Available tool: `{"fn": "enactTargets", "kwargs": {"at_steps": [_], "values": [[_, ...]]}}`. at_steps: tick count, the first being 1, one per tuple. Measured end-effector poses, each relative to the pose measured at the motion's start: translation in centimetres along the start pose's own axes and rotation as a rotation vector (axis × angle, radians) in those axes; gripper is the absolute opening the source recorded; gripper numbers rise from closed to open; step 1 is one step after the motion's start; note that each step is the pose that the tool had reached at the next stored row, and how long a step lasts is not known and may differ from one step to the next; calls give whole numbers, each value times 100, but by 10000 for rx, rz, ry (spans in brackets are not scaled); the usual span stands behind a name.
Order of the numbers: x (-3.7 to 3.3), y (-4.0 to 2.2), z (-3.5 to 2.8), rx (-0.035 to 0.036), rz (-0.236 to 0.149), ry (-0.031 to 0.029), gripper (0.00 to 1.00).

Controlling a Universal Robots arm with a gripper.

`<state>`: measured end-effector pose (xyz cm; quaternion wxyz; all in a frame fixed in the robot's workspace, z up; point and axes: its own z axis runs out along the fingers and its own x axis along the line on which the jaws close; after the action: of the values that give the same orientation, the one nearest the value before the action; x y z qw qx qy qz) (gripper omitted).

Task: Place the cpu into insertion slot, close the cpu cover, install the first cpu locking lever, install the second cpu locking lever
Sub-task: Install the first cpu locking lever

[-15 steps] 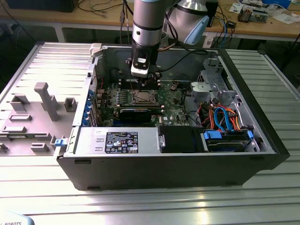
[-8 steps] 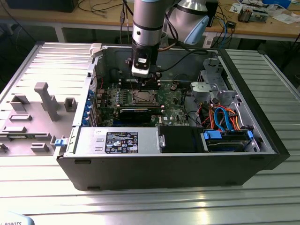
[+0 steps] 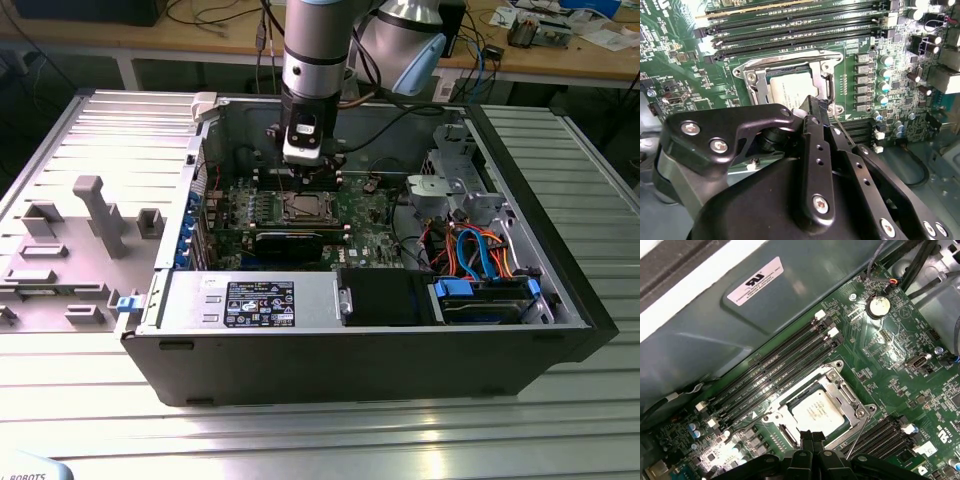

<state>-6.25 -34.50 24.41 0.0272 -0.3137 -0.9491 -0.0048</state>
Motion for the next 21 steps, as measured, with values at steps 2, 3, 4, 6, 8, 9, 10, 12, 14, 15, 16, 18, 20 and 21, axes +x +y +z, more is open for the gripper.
{"fn": "enactTargets", "kwargs": {"at_steps": [2,3,4,6,8,9,10,12,14,15,16,18,20,21], "values": [[0,0,0,8,-125,-2,11],[0,0,0,12,-211,-2,11],[0,0,0,17,-324,-2,11],[0,0,0,27,-481,-4,11],[0,0,0,37,-670,-5,11],[0,0,0,41,-755,-6,11],[0,0,0,46,-843,-7,11],[0,0,0,52,-949,-8,11],[0,0,0,52,-949,-8,11],[0,0,0,52,-949,-8,11],[0,0,0,52,-950,-8,11],[0,0,0,53,-950,-8,11],[0,0,0,52,-951,-8,11],[0,0,0,52,-951,-8,11]]}}
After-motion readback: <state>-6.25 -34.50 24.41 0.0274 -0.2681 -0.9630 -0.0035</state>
